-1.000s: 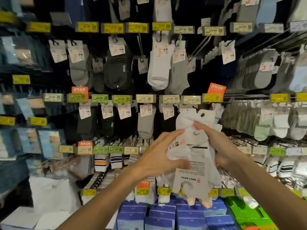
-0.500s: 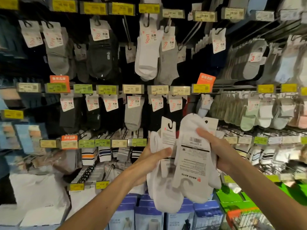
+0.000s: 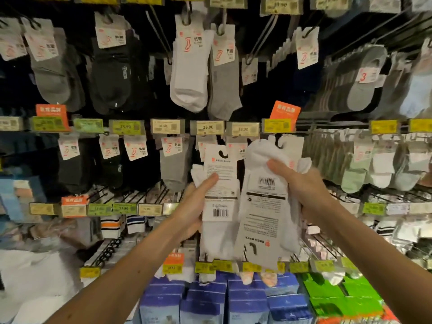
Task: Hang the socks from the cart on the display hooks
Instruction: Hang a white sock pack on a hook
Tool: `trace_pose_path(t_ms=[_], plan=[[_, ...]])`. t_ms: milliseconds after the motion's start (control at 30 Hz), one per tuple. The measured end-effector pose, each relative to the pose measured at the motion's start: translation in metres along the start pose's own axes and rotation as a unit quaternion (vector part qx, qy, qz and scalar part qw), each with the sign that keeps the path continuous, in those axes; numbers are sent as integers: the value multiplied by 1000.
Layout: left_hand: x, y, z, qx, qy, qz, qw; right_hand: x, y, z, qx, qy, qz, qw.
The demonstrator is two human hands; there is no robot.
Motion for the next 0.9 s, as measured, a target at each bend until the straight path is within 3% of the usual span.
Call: trace_pose_path(t_ms=[200,333,433,700,900], plan=[[-17,-20,41,-77,-115,43,989,-17,-51,-21,69,-12,-27,997],[-23,-31,54,-82,-36,-15,996,-23,-77,-21,69,-7,-36,997],[-6,-36,60,-63,19,-9,998,-27,-91,-23,68,-19,-49,996],[24,-55,84,-49,30,-65,996,-56,-119,-39,84,-61,-90,991],[39,-71,103,-46,-21,-85,995,-71,-138,-48,101,-53,-72,991]])
Point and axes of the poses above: each hand's wrist, its own y-axis away from the middle knuckle, its own x-axis out of the back of the hand, z = x × y, the point moved 8 cm from there along -y, towards the middle knuckle, and after that the axes turned 15 degrees about -z, right-handed, at the moved point
